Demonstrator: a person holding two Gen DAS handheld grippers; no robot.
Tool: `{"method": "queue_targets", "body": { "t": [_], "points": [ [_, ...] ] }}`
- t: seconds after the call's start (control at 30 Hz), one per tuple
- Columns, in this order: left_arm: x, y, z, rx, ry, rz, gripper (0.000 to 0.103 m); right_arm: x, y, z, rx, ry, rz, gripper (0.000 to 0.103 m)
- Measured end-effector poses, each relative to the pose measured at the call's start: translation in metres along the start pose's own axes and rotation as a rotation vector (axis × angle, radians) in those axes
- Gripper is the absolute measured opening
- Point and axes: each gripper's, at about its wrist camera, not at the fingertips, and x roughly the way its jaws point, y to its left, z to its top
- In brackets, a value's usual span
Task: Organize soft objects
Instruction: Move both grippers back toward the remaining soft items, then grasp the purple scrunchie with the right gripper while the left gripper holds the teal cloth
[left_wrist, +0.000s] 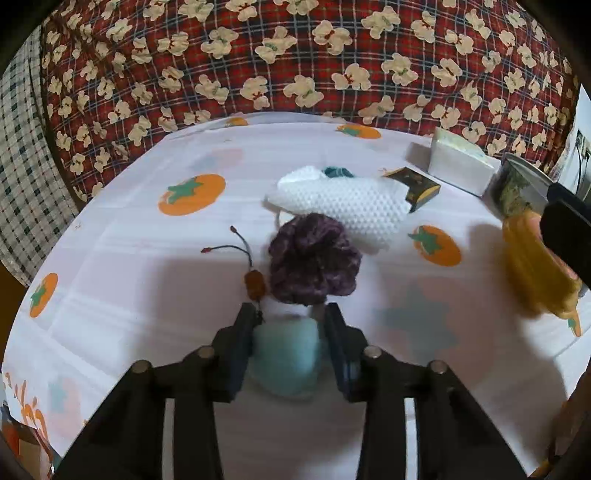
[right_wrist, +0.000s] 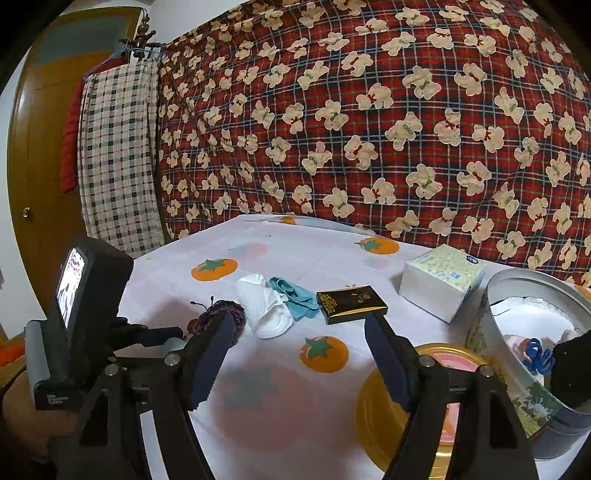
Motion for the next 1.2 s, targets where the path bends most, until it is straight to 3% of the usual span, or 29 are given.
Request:
{"method": "queue_targets", "body": {
  "t": [0.2,0.47,0.6,0.9,1.2],
  "points": [
    [-0.003,0.005,-0.001,-0.015,-0.016,-0.022,0.029,0.001,-0.001,-0.001,0.001,0.006,-0.003,0.076],
    [-0.019,0.037,0.01,-0.076,-0.105,0.058,0.029,0.017,0.017,0.004,-0.04,0.023,0.008,0.075],
    [-0.014,0.061,0.014,-0.136,-0.109,0.075,0.029,0.031,0.034,0.011,-0.07,0.042,0.026,0.075],
    [-0.011,0.086,0.015,-0.215,-0.137,0.085,0.029,0.079,0.074,0.014,-0.15,0.155,0.07,0.076],
    [-0.008,0.095,0.014,-0.264,-0.13,0.044,0.029,0.1,0.08,0.013,-0.165,0.246,0.092,0.076]
  ]
}}
